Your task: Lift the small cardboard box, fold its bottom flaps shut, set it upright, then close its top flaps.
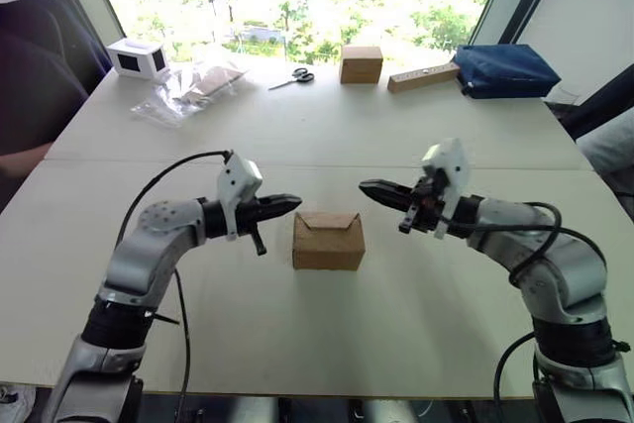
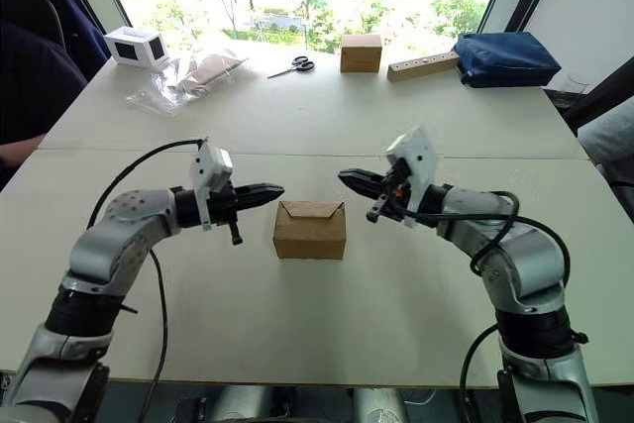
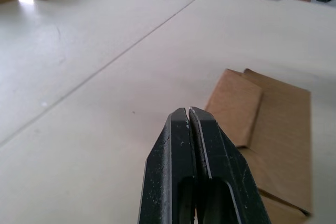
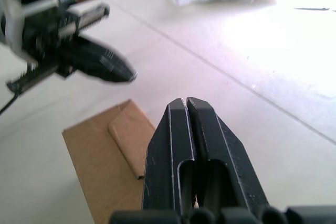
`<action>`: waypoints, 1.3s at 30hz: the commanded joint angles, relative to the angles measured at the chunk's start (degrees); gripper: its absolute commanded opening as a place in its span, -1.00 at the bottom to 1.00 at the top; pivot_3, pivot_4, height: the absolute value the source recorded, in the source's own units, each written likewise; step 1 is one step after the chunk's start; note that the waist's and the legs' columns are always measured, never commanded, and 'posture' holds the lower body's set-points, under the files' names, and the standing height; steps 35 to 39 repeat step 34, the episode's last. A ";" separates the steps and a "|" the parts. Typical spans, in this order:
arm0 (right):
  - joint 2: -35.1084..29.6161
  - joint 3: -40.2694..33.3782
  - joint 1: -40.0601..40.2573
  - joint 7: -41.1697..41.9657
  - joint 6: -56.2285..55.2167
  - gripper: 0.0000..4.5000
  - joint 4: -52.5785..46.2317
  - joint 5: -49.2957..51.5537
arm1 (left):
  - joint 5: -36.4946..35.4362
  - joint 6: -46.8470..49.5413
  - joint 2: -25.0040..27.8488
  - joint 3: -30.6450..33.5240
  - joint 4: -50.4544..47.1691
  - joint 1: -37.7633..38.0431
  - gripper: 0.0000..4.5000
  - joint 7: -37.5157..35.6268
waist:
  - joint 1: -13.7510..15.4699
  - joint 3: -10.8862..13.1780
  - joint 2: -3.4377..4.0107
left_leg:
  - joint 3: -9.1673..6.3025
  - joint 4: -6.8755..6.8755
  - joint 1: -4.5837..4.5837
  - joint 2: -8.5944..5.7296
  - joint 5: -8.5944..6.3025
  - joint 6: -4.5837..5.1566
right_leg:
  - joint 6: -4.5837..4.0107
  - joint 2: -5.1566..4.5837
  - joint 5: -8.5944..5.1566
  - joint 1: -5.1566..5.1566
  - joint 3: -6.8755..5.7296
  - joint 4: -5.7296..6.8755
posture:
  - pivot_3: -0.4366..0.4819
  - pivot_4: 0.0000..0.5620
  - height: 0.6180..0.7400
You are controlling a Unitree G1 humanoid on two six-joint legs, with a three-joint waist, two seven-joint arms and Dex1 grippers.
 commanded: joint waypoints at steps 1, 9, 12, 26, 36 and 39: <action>-3.81 -8.31 5.44 0.31 2.88 -1.00 -6.03 6.29 | 2.50 2.11 8.59 4.42 -3.39 1.80 -0.99 1.29 | 0.08 -0.01 -0.01 | -0.06 0.00 0.00 0.01 0.00 0.00 | -0.01 -0.01 -0.01 0.02 -0.04 -0.02 | -0.05 -0.47 1.00; -11.29 -12.40 27.29 4.04 6.90 -1.00 -12.53 10.63 | -8.34 11.12 17.51 14.24 -13.30 19.56 -0.99 -4.46 | -0.08 -0.01 0.00 | 0.02 -0.04 0.08 0.04 -0.01 0.00 | -0.20 -0.17 -0.11 0.06 0.04 -0.06 | -0.05 -0.47 1.00; -14.07 -11.02 31.41 6.31 5.59 -1.00 -12.46 9.66 | -6.77 8.39 18.42 13.25 -15.45 26.58 -0.99 -5.54 | -0.05 -0.02 0.00 | 0.02 -0.03 0.14 0.06 0.01 -0.03 | -0.26 -0.18 -0.14 0.10 0.11 -0.05 | -0.05 -0.47 1.00; -14.35 -8.77 32.52 4.59 4.93 -1.00 -14.17 10.13 | -9.05 7.64 17.11 11.90 -21.25 36.75 -0.99 -4.98 | 0.05 -0.03 -0.01 | 0.02 -0.02 0.13 0.14 0.09 -0.13 | -0.41 -0.10 -0.15 0.08 0.13 -0.11 | -0.05 -0.47 1.00; -13.95 -6.45 31.25 3.03 4.44 -1.00 -13.77 9.18 | -9.21 6.37 15.73 11.09 -20.46 34.17 -0.99 -3.09 | 0.23 -0.03 -0.01 | 0.02 -0.02 0.13 0.14 0.09 -0.13 | -0.41 -0.07 -0.15 0.07 0.12 -0.11 | -0.05 -0.47 1.00; -13.95 -6.45 31.25 3.03 4.44 -1.00 -13.77 9.18 | -9.21 6.37 15.73 11.09 -20.46 34.17 -0.99 -3.09 | 0.23 -0.03 -0.01 | 0.02 -0.02 0.13 0.14 0.09 -0.13 | -0.41 -0.07 -0.15 0.07 0.12 -0.11 | -0.05 -0.47 1.00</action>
